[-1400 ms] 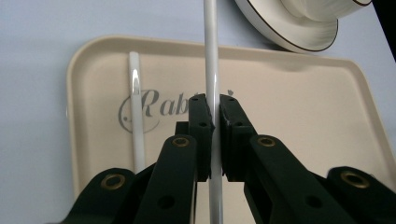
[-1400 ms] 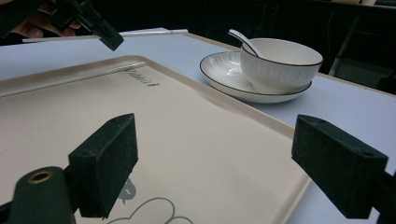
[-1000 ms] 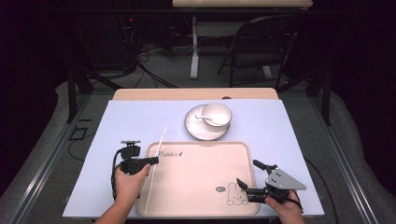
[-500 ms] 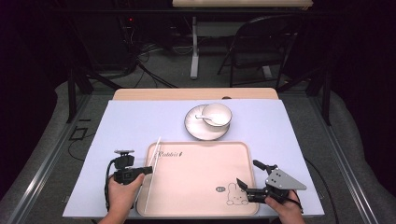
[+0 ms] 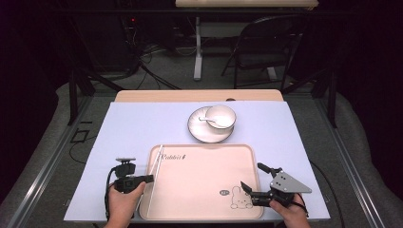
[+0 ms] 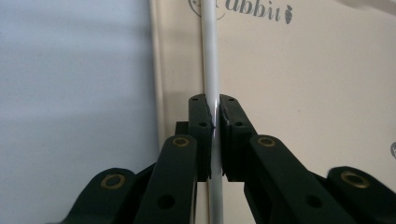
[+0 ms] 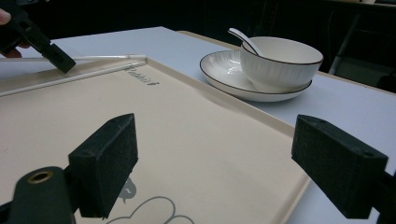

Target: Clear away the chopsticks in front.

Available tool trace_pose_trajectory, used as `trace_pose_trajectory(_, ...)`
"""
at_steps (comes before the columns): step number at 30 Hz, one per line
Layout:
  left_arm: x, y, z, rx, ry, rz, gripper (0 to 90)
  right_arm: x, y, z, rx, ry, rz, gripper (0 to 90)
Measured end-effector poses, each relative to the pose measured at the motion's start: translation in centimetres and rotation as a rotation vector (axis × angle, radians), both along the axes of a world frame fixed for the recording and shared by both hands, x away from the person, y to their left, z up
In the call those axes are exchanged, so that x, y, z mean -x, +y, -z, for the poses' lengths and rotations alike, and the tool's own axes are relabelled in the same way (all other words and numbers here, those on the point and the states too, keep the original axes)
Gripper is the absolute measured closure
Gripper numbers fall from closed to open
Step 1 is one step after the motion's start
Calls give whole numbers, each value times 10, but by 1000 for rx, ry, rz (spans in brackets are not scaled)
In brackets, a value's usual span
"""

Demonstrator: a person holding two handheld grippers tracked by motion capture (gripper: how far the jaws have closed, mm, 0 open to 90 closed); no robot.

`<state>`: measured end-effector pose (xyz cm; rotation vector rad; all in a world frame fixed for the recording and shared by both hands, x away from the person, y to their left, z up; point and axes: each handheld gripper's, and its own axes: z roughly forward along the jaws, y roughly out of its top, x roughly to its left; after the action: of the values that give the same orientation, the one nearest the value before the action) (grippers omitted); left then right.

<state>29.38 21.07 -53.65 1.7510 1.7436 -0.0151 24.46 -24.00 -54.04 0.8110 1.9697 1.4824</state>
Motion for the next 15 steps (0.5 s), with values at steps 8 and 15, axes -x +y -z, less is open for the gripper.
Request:
trace_pose_trajectory(8,0,-1,3,-11,8,-9,849,0,0,0,-1,0,0,140)
trace_pose_trajectory(15,0,-4,5,-18,20,-17,846,0,0,0,-1,0,0,140)
